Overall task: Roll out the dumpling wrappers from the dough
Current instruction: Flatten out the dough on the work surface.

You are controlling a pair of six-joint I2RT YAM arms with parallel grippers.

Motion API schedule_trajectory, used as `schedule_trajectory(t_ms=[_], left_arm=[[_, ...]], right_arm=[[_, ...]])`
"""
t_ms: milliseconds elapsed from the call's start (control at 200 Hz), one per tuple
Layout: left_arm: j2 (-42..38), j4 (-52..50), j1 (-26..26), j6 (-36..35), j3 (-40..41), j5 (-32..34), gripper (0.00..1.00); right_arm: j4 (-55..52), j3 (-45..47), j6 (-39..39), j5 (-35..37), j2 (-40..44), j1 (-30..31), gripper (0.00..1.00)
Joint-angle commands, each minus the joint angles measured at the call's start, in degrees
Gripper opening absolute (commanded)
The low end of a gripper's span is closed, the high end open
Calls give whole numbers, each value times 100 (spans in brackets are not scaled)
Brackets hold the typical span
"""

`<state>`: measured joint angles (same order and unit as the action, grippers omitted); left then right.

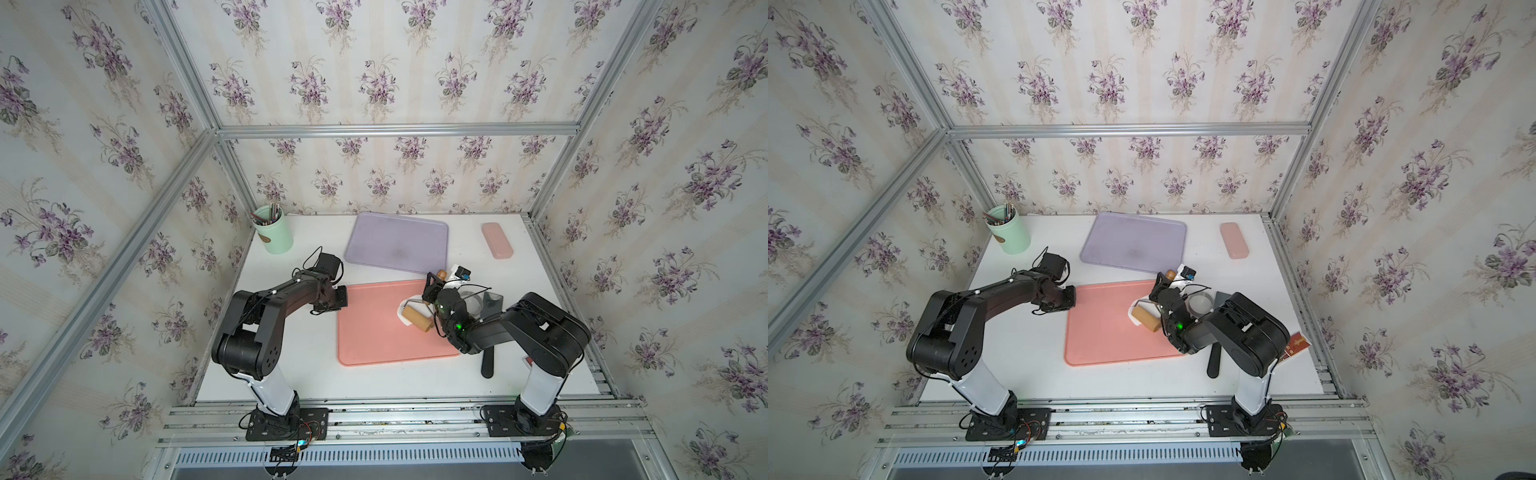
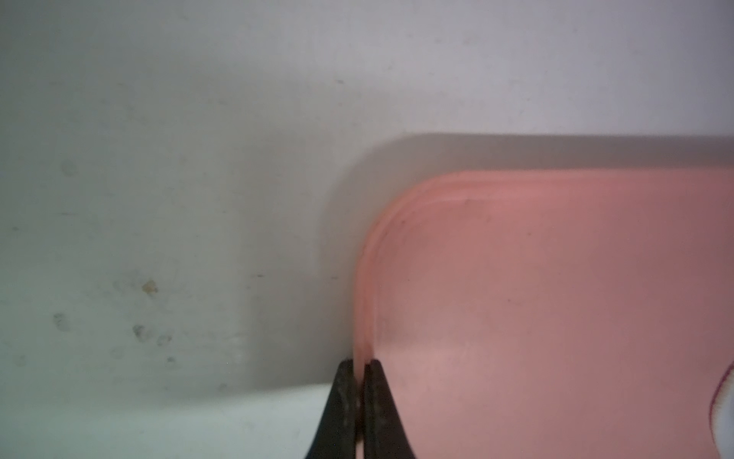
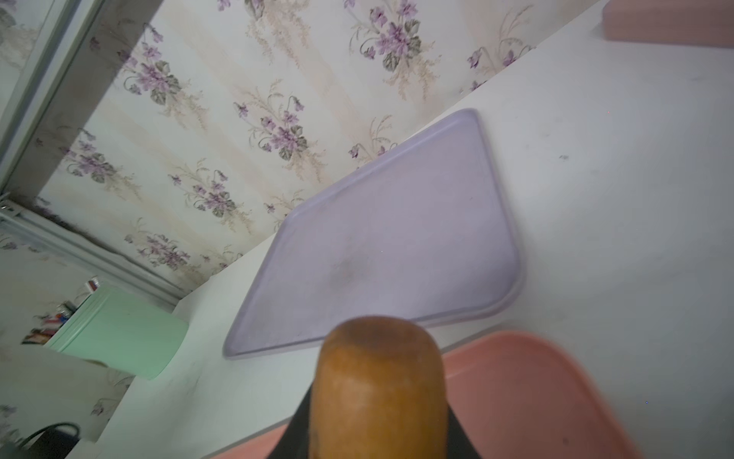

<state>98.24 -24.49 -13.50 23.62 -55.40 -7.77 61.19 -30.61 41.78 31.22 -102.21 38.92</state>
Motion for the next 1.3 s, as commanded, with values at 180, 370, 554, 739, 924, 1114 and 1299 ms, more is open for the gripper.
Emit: schedule_trajectory(t_ms=[180,370,554,739,924,1114,1299], left_arm=[[54,-170,1,-90,-50,311,22],[74,-196,3,-120,-90,338,24],[21,-232,-2,-119,-113,397,24],[-206,-249,-1,-120,-68,544,24],[-384,-249,-3,-133,-85,547,23],[-669,-174,-4,-182,-3,584,23],[-786,-112,1,-185,-4,477,23]], right_arm=[[-564,68,-450,-107,72,-682,0],[-293,119,-425,-72,147,81,0],[-16,66,-263,-544,614,120,0],[-81,8,-12,-1148,1319,-224,0],[-814,-267,-143,-1333,1736,-576,0],[-2455,-832,-79,-1744,2120,-1639,0],[-3120,-1102,-153,-2160,2009,-2780,0]])
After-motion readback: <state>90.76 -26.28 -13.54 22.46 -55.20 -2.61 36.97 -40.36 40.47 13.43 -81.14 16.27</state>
